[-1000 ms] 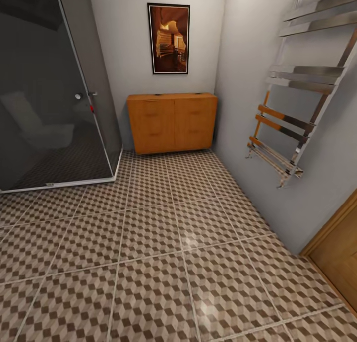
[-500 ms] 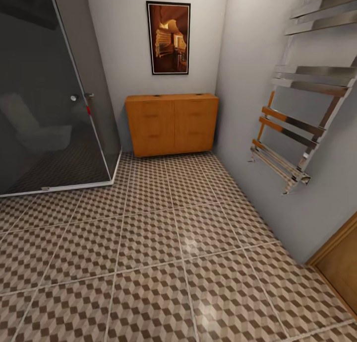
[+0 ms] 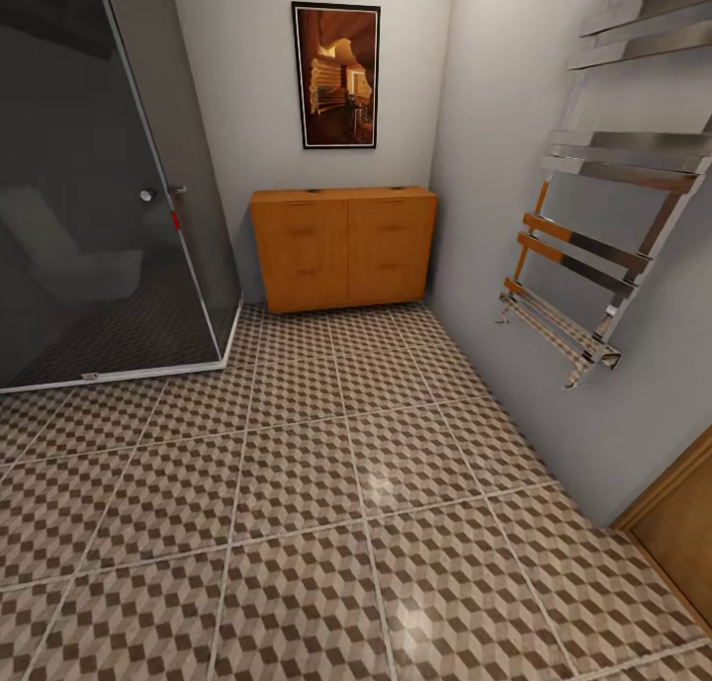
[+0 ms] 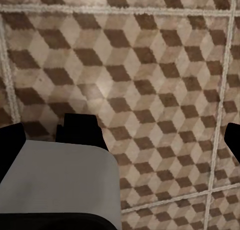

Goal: Take the four mousetraps from the cabinet in the bathroom and place them on the bathroom floor. Make sure all four end up on the same floor surface, and ensure that at least two of them are either under or directly next to the same bathroom sink.

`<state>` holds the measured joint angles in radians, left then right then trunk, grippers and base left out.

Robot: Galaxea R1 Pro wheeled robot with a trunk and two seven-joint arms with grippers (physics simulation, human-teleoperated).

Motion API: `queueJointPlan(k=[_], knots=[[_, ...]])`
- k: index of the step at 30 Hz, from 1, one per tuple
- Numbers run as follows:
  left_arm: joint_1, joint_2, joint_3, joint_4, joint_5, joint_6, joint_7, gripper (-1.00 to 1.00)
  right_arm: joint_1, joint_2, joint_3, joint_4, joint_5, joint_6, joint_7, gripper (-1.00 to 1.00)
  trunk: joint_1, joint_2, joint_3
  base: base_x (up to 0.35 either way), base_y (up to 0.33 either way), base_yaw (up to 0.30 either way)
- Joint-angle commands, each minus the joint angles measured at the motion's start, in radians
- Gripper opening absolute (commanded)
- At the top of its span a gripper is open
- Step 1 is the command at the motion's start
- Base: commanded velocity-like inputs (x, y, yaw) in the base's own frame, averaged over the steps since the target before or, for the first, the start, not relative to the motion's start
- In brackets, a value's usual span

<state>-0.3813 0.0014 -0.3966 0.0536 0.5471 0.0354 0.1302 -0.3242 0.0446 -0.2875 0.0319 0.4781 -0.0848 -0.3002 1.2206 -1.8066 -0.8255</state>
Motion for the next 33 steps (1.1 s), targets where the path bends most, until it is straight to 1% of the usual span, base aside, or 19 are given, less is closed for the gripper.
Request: queueJointPlan(k=[1, 10, 14, 21, 33], knots=[[-0.001, 0.0, -0.008, 0.0, 0.007, 0.003, 0.002, 1.0, -0.001, 0.0, -0.009, 0.003, 0.008, -0.006, -0.005, 1.0, 0.0, 0.0, -0.001, 0.002, 0.0, 0.0], [-0.001, 0.0, -0.008, 0.0, 0.006, 0.004, -0.002, 1.0, -0.002, 0.0, -0.009, 0.003, 0.008, -0.006, -0.005, 1.0, 0.0, 0.0, -0.001, 0.005, 0.0, 0.0], [-0.001, 0.001, -0.008, 0.0, 0.006, 0.005, -0.005, 1.0, -0.002, 0.0, -0.009, 0.003, 0.008, -0.006, -0.005, 1.0, 0.0, 0.0, -0.001, 0.132, 0.0, 0.0], [-0.001, 0.001, -0.008, 0.0, 0.005, 0.006, -0.007, 1.0, -0.002, 0.0, -0.009, 0.003, 0.008, -0.006, -0.005, 1.0, 0.0, 0.0, -0.001, 0.269, 0.0, 0.0], [-0.001, 0.002, -0.008, 0.0, 0.005, 0.006, -0.007, 1.0, -0.001, 0.0, -0.009, 0.003, 0.008, -0.006, -0.005, 1.0, 0.0, 0.0, -0.001, 0.324, 0.0, 0.0]])
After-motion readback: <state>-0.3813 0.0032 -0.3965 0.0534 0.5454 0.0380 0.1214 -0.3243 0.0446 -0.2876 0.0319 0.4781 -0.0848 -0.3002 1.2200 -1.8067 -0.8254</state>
